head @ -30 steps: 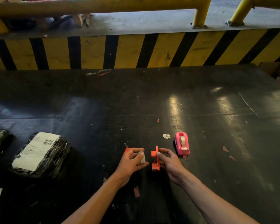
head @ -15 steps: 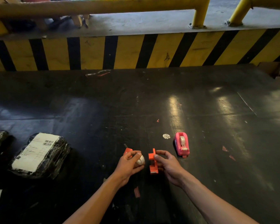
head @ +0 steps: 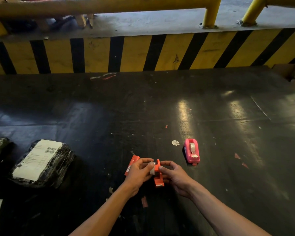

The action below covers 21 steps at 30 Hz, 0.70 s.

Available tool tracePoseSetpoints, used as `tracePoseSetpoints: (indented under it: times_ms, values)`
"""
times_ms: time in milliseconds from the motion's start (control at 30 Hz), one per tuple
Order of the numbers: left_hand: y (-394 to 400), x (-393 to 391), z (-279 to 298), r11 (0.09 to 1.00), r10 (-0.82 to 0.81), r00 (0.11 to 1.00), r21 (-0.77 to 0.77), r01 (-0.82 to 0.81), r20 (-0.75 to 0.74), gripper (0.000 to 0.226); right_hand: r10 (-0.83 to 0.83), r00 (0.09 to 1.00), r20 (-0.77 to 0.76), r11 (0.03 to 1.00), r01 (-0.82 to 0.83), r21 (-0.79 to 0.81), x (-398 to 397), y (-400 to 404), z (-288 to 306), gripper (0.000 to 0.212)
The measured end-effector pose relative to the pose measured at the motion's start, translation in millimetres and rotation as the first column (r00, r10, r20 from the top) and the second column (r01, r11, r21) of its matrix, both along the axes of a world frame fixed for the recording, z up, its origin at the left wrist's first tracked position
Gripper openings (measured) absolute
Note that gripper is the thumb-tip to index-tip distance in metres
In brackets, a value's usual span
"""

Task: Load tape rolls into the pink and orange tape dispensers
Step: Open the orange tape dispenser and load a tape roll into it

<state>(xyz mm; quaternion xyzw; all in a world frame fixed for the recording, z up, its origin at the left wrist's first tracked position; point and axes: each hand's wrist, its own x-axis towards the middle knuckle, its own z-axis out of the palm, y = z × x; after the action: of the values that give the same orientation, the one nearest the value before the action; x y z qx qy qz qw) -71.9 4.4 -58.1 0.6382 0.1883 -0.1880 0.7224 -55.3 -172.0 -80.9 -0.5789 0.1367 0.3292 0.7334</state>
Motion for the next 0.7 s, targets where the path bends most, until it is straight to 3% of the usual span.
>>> tracePoseSetpoints:
  times_ms: [167,467,600,700]
  values:
    - [-8.1,-1.4,1.0,0.993,0.002,0.994,0.115,-0.015,0.108,0.022,-0.053,0.999,-0.008,0.998,0.053,0.034,-0.5,2.7,0.6,0.051]
    - [-15.1,-2.9,-2.5,0.920,-0.151,0.959,0.388,0.048,0.240,0.015,-0.035,0.995,-0.098,0.996,0.043,0.082,-3.5,0.7,-1.5,0.040]
    - [-11.0,2.0,-0.1,0.873,-0.311,0.926,0.449,0.190,0.212,0.031,-0.091,0.979,-0.184,0.990,0.109,0.089,-5.6,-2.6,-10.8,0.039]
    - [-0.8,10.9,-6.4,0.778,-0.282,0.928,0.625,0.072,0.244,0.040,-0.127,0.971,-0.204,0.985,0.147,0.089,-3.8,-7.7,-9.0,0.036]
